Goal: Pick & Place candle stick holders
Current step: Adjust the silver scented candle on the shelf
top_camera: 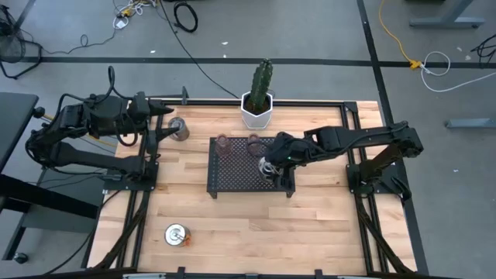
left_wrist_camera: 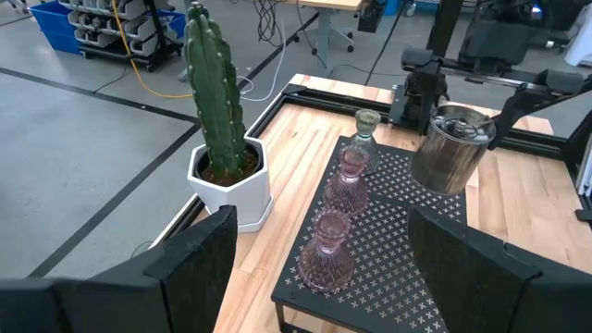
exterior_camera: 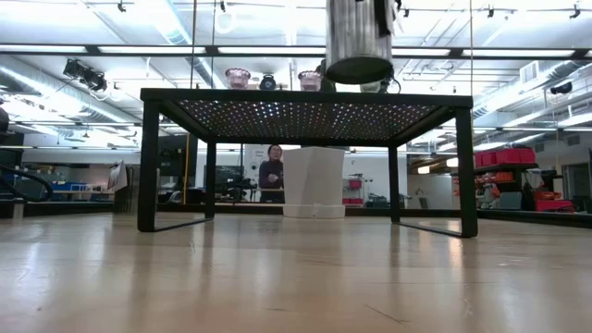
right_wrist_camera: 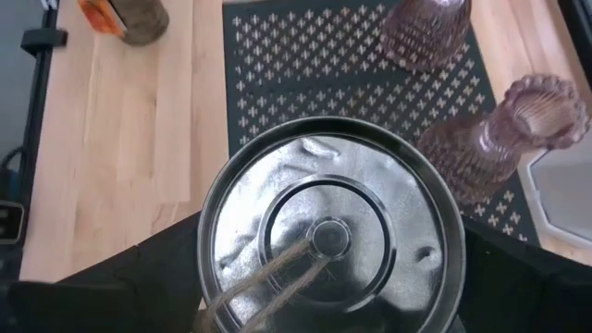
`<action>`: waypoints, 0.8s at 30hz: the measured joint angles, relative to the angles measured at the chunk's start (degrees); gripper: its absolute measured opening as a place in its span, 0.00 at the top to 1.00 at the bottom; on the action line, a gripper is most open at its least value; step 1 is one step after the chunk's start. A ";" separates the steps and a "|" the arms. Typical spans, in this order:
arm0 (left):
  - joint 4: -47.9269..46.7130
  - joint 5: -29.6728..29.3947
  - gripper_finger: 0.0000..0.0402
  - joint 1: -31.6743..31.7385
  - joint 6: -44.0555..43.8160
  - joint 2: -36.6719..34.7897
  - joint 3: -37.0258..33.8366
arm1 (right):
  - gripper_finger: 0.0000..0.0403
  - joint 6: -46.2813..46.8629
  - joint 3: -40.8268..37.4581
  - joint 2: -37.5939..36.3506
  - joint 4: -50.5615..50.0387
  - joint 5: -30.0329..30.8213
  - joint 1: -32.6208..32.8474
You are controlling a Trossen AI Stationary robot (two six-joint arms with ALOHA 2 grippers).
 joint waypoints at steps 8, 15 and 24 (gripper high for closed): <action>0.01 0.00 0.21 -0.02 -0.03 0.00 0.00 | 0.09 0.61 0.00 0.00 -4.47 0.11 0.33; 0.01 0.00 0.21 -0.02 -0.38 0.00 0.00 | 0.09 0.77 -1.33 -0.07 -7.00 1.08 0.58; 0.01 0.00 0.21 -0.01 -0.42 0.00 0.00 | 0.09 3.10 -3.57 -0.07 -5.73 1.88 1.09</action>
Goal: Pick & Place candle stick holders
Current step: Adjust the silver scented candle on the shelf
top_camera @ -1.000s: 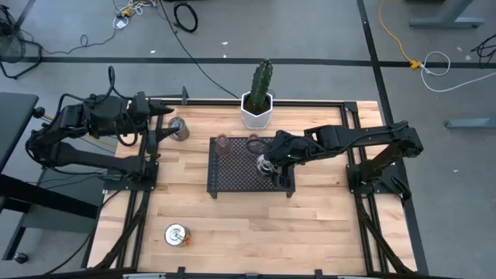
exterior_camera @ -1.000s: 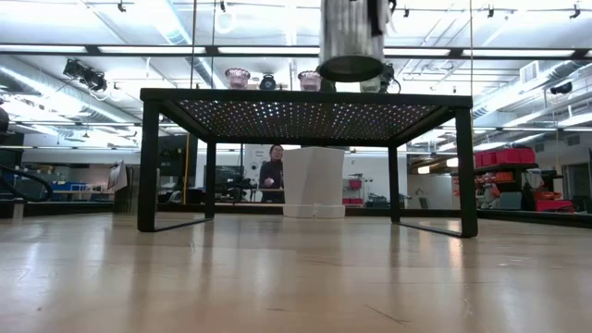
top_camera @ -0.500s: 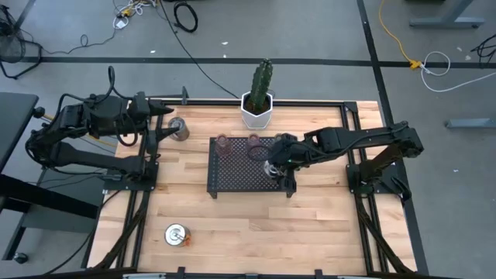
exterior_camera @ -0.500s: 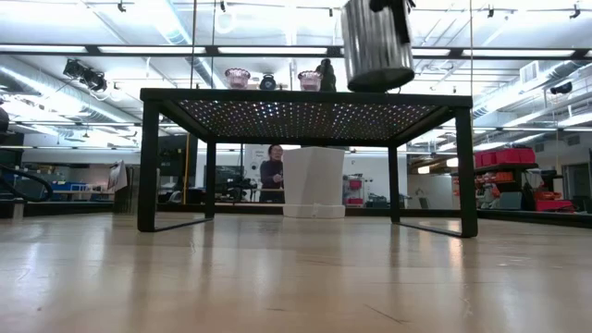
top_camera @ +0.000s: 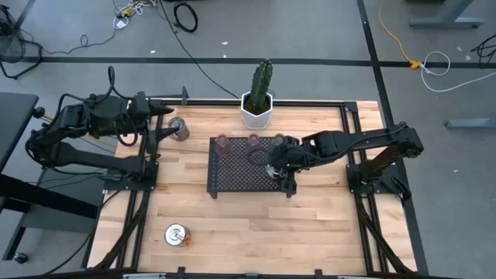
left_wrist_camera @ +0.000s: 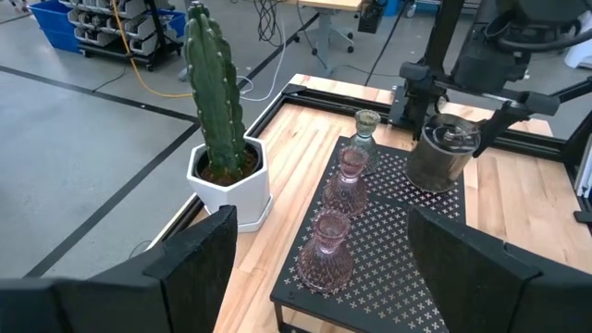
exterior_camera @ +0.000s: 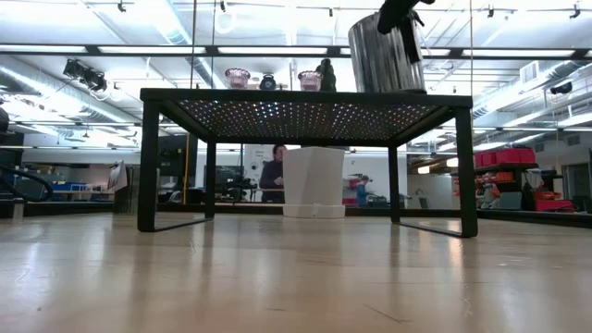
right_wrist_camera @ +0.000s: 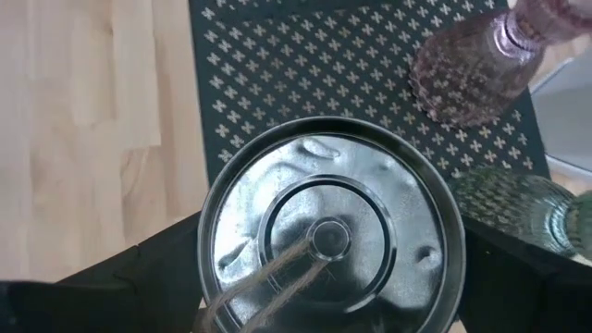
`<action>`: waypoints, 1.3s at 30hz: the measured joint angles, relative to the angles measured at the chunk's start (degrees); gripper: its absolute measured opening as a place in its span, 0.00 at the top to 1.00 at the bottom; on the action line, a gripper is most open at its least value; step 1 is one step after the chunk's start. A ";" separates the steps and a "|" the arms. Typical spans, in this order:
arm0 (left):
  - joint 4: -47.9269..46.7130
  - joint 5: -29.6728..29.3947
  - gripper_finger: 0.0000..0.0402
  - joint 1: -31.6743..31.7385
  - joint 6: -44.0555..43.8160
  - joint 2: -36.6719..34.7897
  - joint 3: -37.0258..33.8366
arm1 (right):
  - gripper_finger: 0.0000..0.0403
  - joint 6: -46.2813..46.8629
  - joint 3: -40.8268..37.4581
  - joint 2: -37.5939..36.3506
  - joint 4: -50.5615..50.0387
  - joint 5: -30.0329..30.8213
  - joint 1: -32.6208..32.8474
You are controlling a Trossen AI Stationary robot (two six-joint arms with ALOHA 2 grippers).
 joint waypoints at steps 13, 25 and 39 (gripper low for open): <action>0.00 0.00 0.21 0.00 0.00 -0.02 0.00 | 0.09 1.24 -0.10 0.02 0.59 1.24 0.50; 0.00 0.00 0.21 0.01 0.00 0.00 0.00 | 0.09 3.52 -0.10 0.07 0.67 0.59 0.51; 0.00 0.00 0.21 0.01 -0.02 0.00 0.00 | 0.09 5.99 -0.10 0.07 0.41 1.99 0.51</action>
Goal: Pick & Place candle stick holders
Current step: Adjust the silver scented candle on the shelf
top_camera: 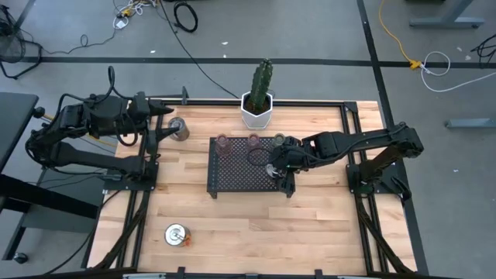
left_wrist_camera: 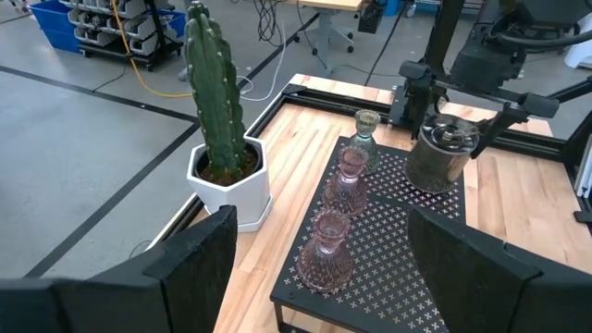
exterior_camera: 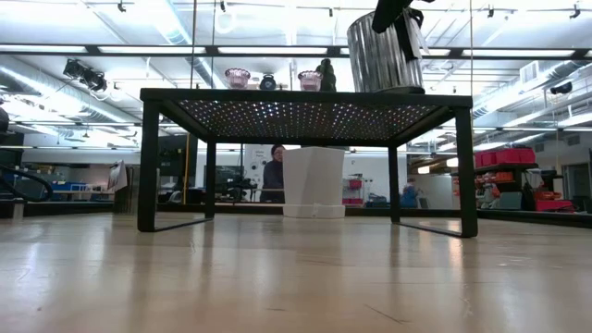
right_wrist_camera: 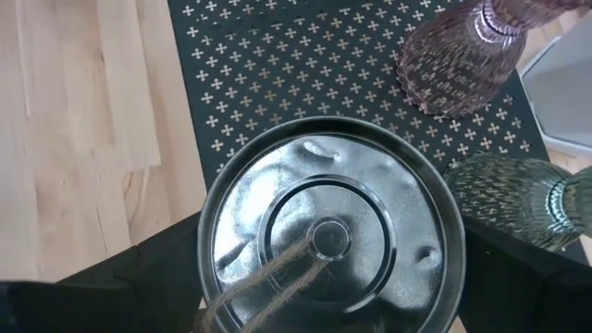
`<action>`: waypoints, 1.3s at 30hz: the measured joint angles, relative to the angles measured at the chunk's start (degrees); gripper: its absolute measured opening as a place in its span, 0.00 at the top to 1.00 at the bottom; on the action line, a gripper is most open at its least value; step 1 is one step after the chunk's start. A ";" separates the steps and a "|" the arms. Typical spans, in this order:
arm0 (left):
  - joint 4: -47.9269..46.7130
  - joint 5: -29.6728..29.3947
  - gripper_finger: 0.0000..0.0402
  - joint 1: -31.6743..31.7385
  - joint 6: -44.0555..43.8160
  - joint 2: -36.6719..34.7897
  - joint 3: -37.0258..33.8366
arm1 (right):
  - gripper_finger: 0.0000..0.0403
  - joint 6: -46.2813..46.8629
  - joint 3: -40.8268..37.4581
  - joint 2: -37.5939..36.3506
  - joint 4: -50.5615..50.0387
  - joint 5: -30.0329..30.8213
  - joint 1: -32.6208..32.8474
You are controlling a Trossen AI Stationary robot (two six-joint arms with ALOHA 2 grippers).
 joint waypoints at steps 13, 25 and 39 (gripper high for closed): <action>0.00 0.00 0.21 0.01 0.31 0.00 0.00 | 0.09 0.38 0.00 0.02 -0.40 -1.41 -0.02; 0.00 0.00 0.21 0.00 0.44 -0.01 0.00 | 0.09 -0.09 0.00 0.04 -0.30 -2.90 0.00; 0.00 0.00 0.21 0.01 0.42 0.00 0.00 | 0.09 -0.31 0.00 1.08 -0.34 -3.40 -0.02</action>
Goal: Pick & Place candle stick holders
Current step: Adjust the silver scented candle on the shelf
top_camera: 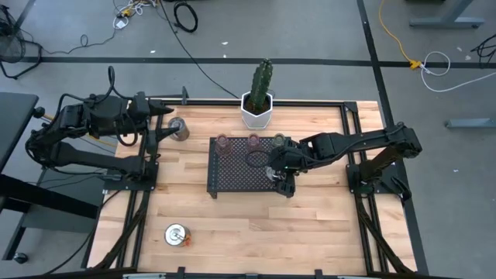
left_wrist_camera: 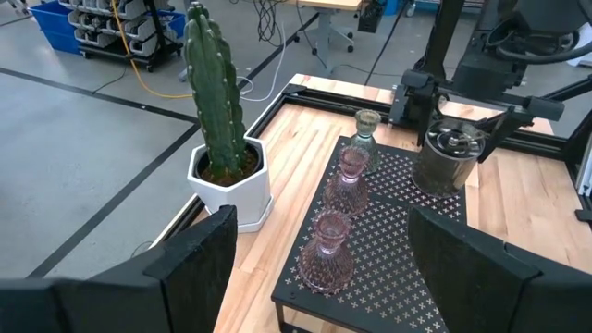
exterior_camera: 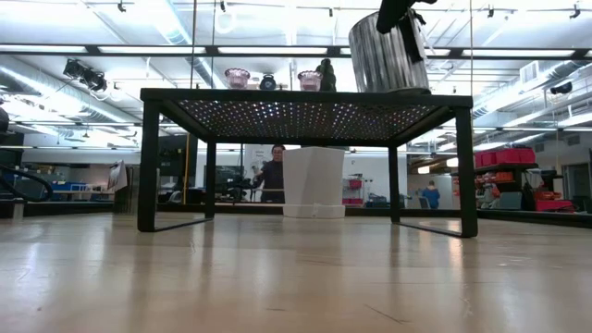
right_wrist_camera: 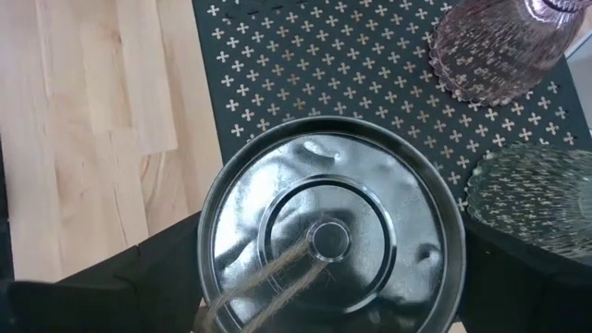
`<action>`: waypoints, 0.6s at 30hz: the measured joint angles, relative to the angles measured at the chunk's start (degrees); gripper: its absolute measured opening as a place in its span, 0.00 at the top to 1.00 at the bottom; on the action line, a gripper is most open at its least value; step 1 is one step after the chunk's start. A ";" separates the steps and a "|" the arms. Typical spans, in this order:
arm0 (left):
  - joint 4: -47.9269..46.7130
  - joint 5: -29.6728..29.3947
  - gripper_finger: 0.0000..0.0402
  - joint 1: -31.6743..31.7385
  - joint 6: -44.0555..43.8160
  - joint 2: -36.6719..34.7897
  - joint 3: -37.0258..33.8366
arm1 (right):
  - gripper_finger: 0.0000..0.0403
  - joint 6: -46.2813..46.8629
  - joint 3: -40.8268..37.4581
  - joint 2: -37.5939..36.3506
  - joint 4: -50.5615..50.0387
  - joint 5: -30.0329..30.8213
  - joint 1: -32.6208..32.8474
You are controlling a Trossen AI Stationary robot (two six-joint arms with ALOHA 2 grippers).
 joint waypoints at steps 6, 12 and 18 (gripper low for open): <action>0.00 0.00 0.21 -0.02 -0.01 0.00 0.00 | 0.09 -0.02 0.00 0.16 -0.04 -0.46 0.00; 0.00 0.00 0.21 -0.01 -0.01 0.00 0.00 | 0.06 -0.37 0.00 0.16 -0.21 -1.02 0.00; 0.00 0.00 0.21 -0.01 -0.01 -0.01 0.00 | 0.02 -0.85 0.02 0.16 -0.14 -1.04 0.00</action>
